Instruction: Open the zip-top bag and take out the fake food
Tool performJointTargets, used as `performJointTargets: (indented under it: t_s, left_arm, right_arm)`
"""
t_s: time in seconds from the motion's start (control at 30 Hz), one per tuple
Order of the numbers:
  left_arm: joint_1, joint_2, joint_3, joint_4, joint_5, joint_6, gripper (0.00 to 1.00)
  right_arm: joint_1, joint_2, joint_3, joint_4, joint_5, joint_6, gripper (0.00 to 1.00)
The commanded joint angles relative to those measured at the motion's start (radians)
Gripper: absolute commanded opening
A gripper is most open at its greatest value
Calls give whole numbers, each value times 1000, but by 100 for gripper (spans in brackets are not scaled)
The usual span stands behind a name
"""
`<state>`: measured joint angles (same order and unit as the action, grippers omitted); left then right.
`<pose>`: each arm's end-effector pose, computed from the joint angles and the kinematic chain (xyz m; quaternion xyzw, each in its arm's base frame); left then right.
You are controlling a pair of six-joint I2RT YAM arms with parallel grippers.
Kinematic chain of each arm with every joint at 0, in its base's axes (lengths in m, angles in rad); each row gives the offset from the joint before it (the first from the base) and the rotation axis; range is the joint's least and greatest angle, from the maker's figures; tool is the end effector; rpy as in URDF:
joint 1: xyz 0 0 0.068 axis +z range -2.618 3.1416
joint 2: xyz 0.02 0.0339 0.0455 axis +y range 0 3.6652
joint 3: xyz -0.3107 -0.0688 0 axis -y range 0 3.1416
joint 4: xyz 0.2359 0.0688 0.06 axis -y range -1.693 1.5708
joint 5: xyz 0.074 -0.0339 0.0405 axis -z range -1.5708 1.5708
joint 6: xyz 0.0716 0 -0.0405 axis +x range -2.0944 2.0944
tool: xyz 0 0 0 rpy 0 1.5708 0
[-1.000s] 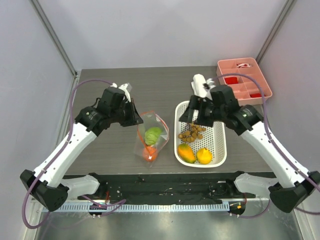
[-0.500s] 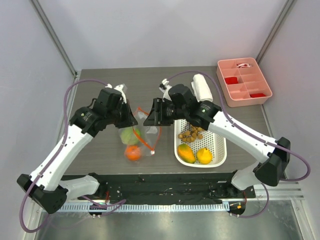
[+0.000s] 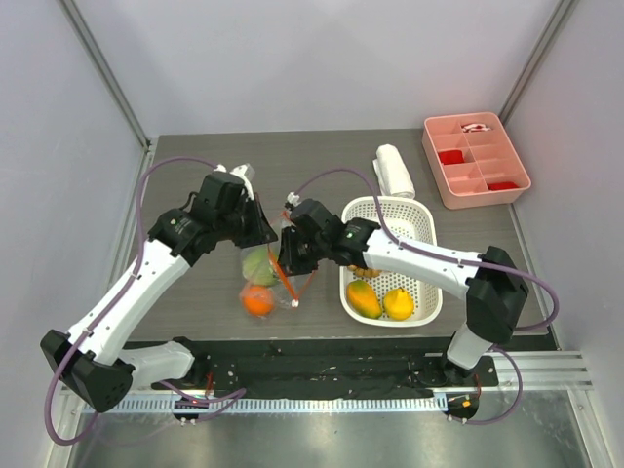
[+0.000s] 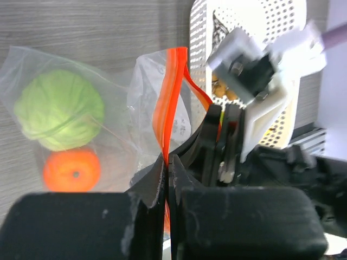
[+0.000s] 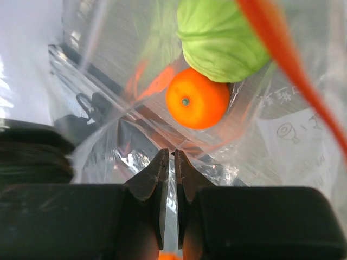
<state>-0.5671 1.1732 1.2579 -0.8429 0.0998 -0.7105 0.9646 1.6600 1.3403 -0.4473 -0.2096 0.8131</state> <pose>0.1945 -0.1323 0.3798 -0.0461 0.9165 -0.2721 0.2896 0.2123 0.3324 0.3058 -0.1101 0.9095 0.3627 0.1705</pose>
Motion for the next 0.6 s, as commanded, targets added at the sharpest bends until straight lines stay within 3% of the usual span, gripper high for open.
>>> performJointTargets:
  t_s: [0.0,0.23,0.33,0.57]
  left_arm:
    - [4,-4,49,87,41,-46,0]
    - [4,-3,41,136,92,-113,0]
    - [4,8,32,133,101,-116,0]
    - [6,-7,35,74,78,-54,0]
  right_arm:
    - [0,-46,-46,105,82,50,15]
    - [39,70,-17,214,159,124,20]
    - [52,95,-68,292,272,132,21]
    - [52,109,-61,190,394,26,52]
